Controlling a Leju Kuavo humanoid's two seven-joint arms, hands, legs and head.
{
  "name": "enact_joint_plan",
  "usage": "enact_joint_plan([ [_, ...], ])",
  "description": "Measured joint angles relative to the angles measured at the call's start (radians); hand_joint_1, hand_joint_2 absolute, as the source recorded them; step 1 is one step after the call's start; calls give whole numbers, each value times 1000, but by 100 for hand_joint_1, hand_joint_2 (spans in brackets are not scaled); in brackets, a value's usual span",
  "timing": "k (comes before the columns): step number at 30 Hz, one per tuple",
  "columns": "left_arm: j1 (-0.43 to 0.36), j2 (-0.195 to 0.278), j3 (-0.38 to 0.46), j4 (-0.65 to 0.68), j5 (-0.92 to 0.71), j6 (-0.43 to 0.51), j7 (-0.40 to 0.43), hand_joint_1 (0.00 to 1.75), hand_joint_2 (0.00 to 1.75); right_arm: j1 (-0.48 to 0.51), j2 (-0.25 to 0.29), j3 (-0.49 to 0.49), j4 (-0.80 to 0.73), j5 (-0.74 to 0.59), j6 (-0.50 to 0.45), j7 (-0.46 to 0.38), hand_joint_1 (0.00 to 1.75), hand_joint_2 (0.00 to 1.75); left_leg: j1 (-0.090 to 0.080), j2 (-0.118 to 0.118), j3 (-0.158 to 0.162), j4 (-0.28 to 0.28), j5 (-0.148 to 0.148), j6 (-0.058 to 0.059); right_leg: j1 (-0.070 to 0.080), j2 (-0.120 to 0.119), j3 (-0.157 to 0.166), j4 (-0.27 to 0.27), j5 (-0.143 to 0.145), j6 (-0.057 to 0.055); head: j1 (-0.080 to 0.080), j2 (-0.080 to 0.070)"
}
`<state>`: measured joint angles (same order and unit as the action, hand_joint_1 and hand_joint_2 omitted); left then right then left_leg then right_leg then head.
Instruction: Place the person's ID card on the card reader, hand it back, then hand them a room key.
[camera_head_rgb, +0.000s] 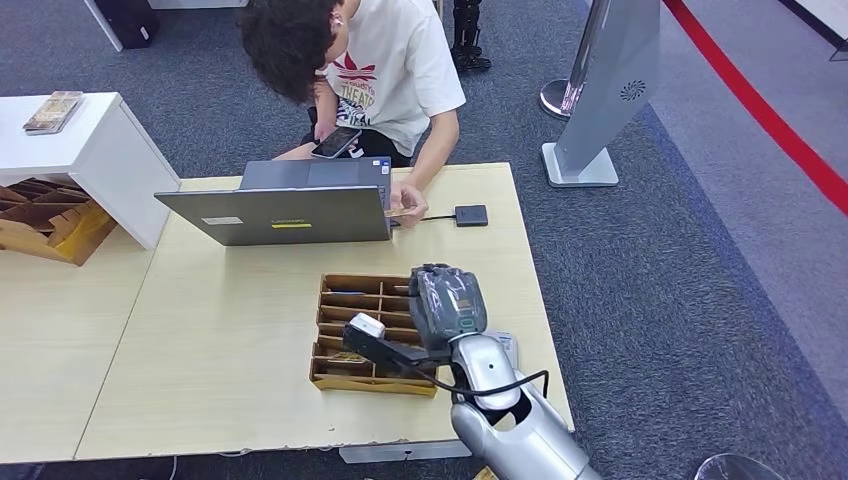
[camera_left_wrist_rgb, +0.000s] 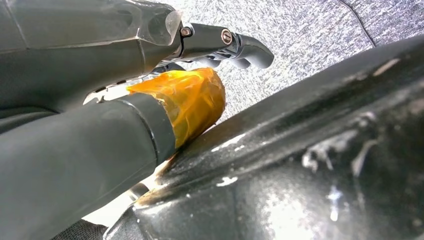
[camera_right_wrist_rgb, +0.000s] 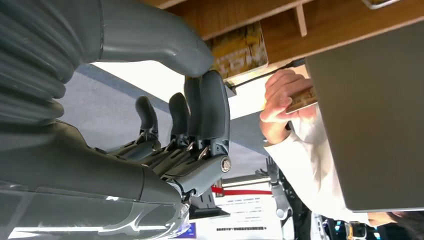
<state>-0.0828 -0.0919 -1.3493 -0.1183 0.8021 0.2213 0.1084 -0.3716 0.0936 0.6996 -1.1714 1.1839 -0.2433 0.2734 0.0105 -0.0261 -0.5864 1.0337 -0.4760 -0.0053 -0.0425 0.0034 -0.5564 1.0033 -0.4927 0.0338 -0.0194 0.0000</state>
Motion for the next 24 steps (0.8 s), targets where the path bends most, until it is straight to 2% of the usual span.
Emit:
enact_joint_plan([
  [1, 0, 0, 0, 0, 0, 0, 1, 0, 0, -2, 1, -3, 2, 0, 2, 1, 122, 175, 0, 0, 0, 0, 0, 0, 0, 0, 0, 0, 0, 0, 0, 0],
  [6, 0, 0, 0, 0, 1, 0, 2, 0, 0, -3, 3, -11, 5, -3, -4, -1, 83, 175, 0, 0, 0, 0, 0, 0, 0, 0, 0, 0, 0, 0, 0, 0],
  [9, 0, 0, 0, 0, 3, 0, 2, 0, 0, -3, 3, -17, -5, -7, -6, -2, 72, 175, 0, 0, 0, 0, 0, 0, 0, 0, 0, 0, 0, 0, 0, 0],
  [15, 0, 0, 0, 0, 4, 0, 0, 0, 0, -2, 3, -31, -41, -13, 3, -3, 66, 175, 0, 0, 0, 0, 0, 0, 0, 0, 0, 0, 0, 0, 0, 0],
  [24, 0, 0, 0, 0, 4, 0, -3, 0, 0, -1, 4, -33, -59, -26, 6, -21, 72, 175, 0, 0, 0, 0, 0, 0, 0, 0, 0, 0, 0, 0, 0, 0],
])
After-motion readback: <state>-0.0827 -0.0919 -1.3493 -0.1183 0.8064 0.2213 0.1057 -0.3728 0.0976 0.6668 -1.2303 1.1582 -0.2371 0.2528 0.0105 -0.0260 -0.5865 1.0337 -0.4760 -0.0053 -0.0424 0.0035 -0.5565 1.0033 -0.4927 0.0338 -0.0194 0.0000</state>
